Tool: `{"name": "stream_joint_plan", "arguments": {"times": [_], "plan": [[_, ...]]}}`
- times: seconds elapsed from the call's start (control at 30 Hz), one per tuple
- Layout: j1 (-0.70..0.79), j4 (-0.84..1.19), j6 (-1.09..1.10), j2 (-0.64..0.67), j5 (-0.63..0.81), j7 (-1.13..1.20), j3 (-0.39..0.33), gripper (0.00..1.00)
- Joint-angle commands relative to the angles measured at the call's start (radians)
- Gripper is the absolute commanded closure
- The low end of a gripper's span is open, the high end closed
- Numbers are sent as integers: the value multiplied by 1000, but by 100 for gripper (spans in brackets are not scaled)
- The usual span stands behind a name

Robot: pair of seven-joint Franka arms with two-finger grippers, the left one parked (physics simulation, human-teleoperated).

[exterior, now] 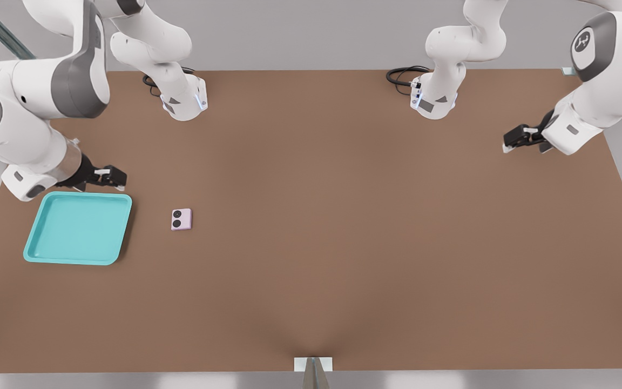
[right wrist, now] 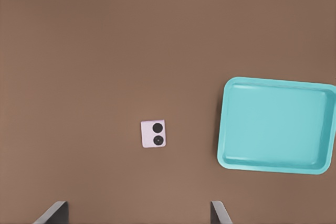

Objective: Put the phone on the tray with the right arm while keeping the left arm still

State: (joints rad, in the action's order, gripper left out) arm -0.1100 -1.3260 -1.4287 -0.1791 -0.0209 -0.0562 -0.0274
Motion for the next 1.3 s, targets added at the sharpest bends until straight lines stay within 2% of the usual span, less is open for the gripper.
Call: {"name": "stream_joint_plan", "arguments": {"times": [0.0,0.1,0.13,0.17,0.23,0.33,0.47,0.57,0.8,1.27], "plan": [[1,-1,-75,0,1,16,0,0],[-11,-7,-98,-36,-1,-31,1,0],[-11,-10,-122,-69,1,-36,23,0],[-13,-82,-188,-71,-4,-45,61,0],[-10,-243,-383,-71,-4,-50,92,0],[1,-461,-614,-75,-2,-50,92,0],[4,-515,-746,-178,1,-53,92,0],[-2,-610,-872,-203,2,-56,95,0],[58,-769,-938,-198,2,-56,113,0],[102,-832,-1128,-319,-7,-39,115,0]]}}
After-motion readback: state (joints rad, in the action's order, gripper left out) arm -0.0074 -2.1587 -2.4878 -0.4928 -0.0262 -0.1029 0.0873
